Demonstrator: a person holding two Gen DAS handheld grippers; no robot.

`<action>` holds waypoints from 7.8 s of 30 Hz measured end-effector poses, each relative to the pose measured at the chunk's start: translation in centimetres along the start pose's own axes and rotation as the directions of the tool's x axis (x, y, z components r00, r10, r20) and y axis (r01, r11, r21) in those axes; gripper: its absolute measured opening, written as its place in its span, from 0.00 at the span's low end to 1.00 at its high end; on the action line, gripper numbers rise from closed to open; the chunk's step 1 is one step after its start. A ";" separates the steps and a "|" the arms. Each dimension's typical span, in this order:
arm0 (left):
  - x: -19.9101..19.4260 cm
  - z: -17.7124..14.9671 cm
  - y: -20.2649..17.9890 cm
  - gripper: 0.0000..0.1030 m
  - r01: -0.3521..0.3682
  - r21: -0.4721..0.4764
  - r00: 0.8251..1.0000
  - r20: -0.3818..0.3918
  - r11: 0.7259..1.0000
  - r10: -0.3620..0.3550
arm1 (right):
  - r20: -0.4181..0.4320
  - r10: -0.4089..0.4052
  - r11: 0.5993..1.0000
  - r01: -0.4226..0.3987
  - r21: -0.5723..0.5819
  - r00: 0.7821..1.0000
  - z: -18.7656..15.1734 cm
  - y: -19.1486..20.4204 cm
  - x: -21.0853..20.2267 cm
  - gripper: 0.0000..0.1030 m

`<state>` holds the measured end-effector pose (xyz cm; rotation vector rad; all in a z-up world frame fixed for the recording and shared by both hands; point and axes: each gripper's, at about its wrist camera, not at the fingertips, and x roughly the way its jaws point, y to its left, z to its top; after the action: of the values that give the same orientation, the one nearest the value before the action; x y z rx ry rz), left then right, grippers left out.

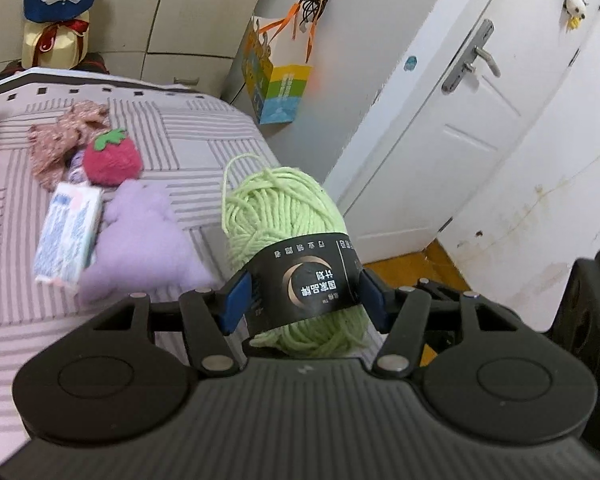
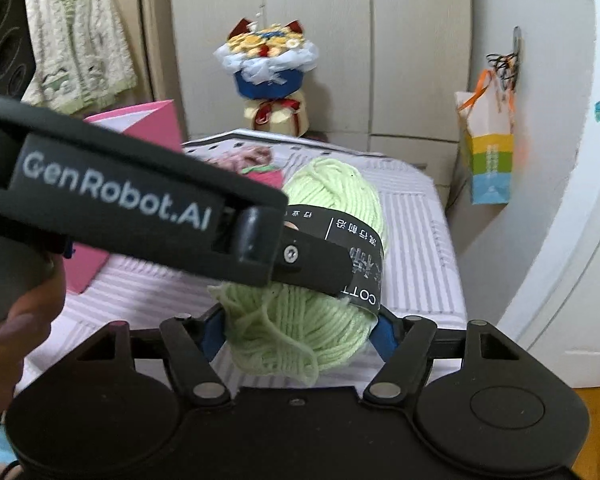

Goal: Organize soft objects
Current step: 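Carry the green yarn skein with the left tool into the box and release, then move the left tool to the lavender plush toy and grasp it, then lift the lavender plush with the left tool and drop it into the box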

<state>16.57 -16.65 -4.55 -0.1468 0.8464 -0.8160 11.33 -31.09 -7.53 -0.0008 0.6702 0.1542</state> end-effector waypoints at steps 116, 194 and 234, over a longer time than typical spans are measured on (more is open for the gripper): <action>-24.7 0.0 5.5 0.69 -0.407 0.122 0.894 0.258 0.905 0.367 | 0.087 0.224 0.946 -0.195 -0.261 0.971 11.2 13.3 -6.4 0.82; 0.5 -0.9 5.9 0.56 -0.215 0.013 0.976 -0.045 0.977 0.215 | 0.057 0.100 0.993 -0.097 -0.065 0.993 -0.1 4.0 6.2 0.71; -18.1 -2.3 6.5 0.56 -0.327 -0.011 0.925 0.202 0.945 0.323 | 0.194 0.255 0.910 -0.167 -0.378 0.947 6.2 17.8 -3.0 0.73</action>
<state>11.71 0.85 2.24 -0.0645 0.6466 -0.4879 10.29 -13.62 0.04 -0.2576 0.3901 0.4799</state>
